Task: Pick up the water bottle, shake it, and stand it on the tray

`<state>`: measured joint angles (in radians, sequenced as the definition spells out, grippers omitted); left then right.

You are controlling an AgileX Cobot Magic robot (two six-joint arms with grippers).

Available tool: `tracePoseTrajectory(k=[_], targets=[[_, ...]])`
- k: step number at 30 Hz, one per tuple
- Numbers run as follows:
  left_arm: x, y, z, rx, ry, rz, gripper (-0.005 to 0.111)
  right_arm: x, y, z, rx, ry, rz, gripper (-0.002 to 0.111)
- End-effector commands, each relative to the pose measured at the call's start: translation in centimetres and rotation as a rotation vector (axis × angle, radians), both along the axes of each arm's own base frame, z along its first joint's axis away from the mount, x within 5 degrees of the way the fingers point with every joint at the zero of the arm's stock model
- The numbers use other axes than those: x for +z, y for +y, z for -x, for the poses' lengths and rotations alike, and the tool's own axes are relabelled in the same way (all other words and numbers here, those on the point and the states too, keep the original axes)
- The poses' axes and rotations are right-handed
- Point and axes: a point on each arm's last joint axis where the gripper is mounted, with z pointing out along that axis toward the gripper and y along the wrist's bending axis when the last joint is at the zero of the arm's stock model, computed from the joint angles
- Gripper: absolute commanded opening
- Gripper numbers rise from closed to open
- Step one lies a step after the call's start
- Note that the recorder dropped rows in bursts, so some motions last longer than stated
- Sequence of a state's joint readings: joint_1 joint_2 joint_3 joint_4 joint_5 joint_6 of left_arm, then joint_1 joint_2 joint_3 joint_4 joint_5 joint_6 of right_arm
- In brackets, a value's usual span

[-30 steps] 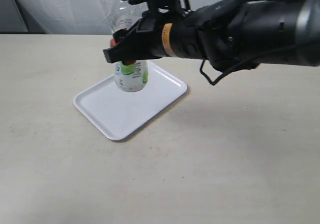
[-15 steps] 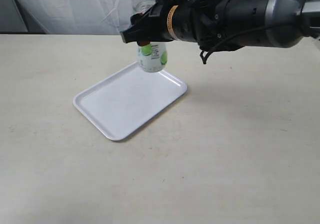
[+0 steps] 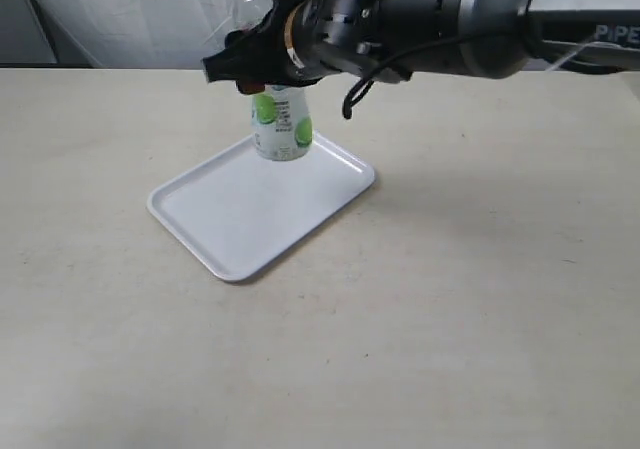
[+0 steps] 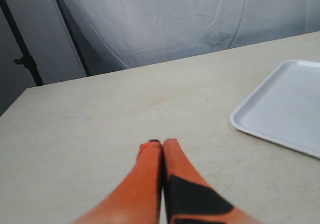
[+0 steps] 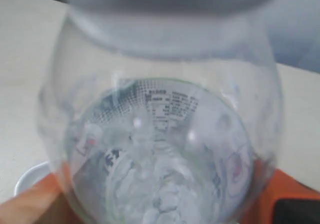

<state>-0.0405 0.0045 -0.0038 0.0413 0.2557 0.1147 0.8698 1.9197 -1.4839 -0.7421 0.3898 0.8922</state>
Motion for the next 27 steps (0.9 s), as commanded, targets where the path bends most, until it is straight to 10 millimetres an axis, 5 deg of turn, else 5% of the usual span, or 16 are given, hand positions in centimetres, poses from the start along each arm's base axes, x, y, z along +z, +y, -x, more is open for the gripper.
tracePoseTrajectory(k=[1, 4, 8, 13, 18, 20, 24, 27], targets=[[0.0, 0.0, 0.0, 0.000, -0.010, -0.001, 0.000, 0.0, 1.6, 1.2, 0.174, 0.031, 0.000, -0.001], [0.0, 0.0, 0.0, 0.000, -0.010, -0.001, 0.000, 0.1, 2.0, 2.0, 0.330, -0.060, 0.134, -0.001], [0.0, 0.0, 0.0, 0.000, -0.010, -0.001, 0.000, 0.0, -1.6, -2.0, -0.099, 0.120, -0.136, -0.001], [0.0, 0.0, 0.0, 0.000, -0.010, -0.001, 0.000, 0.7, 1.7, 1.8, 0.316, -0.079, 0.129, -0.001], [0.0, 0.0, 0.0, 0.000, -0.010, 0.002, 0.000, 0.5, -1.3, -1.2, -0.053, 0.023, -0.006, -0.001], [0.0, 0.0, 0.0, -0.001, -0.010, 0.000, 0.000, 3.0, -0.8, 0.2, 0.129, -0.097, 0.064, -0.001], [0.0, 0.0, 0.0, -0.001, -0.010, 0.000, 0.000, 9.6, -1.9, 2.0, 0.160, -0.234, -0.160, -0.001], [0.0, 0.0, 0.0, -0.001, -0.010, 0.000, 0.000, 8.3, -2.3, 1.7, 0.142, -0.223, -0.067, -0.001]])
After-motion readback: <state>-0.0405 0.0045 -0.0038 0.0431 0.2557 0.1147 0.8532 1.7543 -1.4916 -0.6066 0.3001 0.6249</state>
